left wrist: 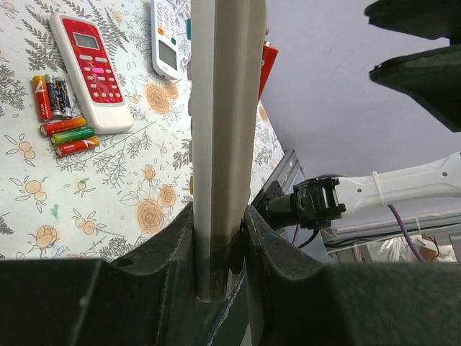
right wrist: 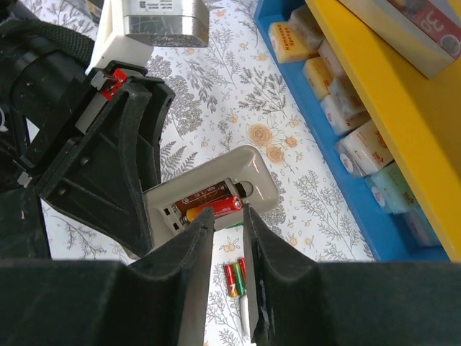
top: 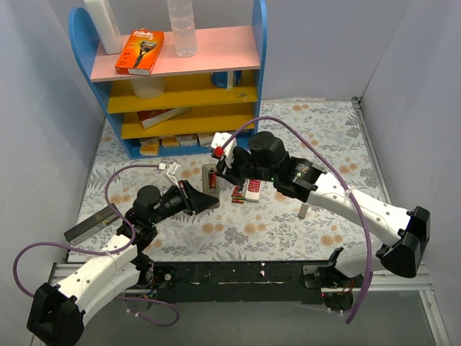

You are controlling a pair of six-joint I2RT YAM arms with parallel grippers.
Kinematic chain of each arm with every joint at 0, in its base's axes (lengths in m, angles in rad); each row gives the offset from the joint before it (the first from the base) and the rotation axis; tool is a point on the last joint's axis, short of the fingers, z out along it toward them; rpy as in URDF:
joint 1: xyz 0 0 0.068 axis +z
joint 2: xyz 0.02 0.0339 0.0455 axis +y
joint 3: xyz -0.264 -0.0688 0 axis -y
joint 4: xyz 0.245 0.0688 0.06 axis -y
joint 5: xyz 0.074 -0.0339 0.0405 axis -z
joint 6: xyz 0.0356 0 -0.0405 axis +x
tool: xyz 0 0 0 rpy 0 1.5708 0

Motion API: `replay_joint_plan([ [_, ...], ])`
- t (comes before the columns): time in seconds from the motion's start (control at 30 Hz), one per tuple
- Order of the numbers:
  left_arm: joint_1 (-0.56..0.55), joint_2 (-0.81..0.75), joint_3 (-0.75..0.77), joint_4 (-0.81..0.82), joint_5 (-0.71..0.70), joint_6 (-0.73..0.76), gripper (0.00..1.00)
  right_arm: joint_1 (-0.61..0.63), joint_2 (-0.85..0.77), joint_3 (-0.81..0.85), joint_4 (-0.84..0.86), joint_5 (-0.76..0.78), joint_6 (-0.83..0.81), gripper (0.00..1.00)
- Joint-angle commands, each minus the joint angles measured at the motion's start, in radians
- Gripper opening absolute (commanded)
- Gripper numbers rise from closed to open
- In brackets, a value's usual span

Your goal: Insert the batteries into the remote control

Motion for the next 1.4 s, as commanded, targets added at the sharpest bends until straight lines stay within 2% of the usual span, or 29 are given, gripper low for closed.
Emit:
replay_joint_plan([
  [0.0,-0.004,-0.019,0.014,0.042,0.033,0.024,0.00,-0.003,0.020,0.020,-0.007,-0.067,-0.070,0.29],
  [1.07,-0.005,-0.013,0.020,0.064,0.068,0.036,0.00,-0.004,0.088,0.041,-0.080,-0.092,-0.115,0.22],
  [1.23,-0.005,-0.013,0.018,0.058,0.057,0.033,0.00,-0.004,0.071,0.044,-0.076,-0.032,-0.112,0.25],
  [1.37,-0.005,-0.016,0.017,0.055,0.053,0.033,0.00,-0.004,0.049,0.046,-0.077,0.020,-0.118,0.34],
])
